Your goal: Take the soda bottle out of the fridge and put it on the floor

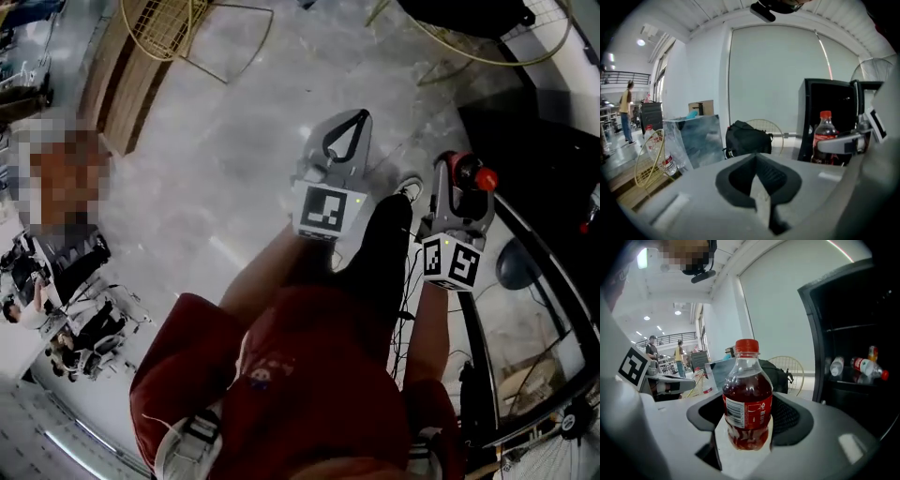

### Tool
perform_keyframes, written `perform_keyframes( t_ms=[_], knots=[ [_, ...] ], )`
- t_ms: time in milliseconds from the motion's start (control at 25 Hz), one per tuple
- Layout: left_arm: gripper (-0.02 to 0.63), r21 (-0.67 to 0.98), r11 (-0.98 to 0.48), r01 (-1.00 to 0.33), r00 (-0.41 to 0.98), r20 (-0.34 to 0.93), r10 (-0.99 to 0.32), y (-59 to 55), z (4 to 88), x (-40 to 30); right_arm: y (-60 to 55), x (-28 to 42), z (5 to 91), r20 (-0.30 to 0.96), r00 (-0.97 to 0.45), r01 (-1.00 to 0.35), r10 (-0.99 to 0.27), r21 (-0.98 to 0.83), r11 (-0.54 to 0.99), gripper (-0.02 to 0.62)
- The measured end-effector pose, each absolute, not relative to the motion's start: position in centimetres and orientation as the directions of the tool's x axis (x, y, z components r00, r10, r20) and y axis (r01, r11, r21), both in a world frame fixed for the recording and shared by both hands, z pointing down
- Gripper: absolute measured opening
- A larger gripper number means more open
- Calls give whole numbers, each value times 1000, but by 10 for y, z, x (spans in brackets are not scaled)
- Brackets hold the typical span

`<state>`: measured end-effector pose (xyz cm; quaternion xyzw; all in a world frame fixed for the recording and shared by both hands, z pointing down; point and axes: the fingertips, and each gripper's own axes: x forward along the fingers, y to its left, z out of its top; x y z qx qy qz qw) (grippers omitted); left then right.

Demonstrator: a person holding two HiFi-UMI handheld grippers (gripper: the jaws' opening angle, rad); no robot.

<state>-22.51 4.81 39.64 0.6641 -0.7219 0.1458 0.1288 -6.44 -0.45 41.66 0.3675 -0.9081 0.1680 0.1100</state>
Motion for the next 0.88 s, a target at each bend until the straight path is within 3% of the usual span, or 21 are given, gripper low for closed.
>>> perform_keyframes(
  t_ms=[440, 880],
  knots=[
    [0, 7, 28, -1000, -22, 468, -883, 42, 640, -233, -5, -93, 661, 450, -695, -689, -561, -194, 698, 301],
    [0, 41, -24, -999, 41, 509, -860, 30, 833, -221, -9, -84, 856, 530, -656, -707, -537, -184, 682, 301]
  ],
)
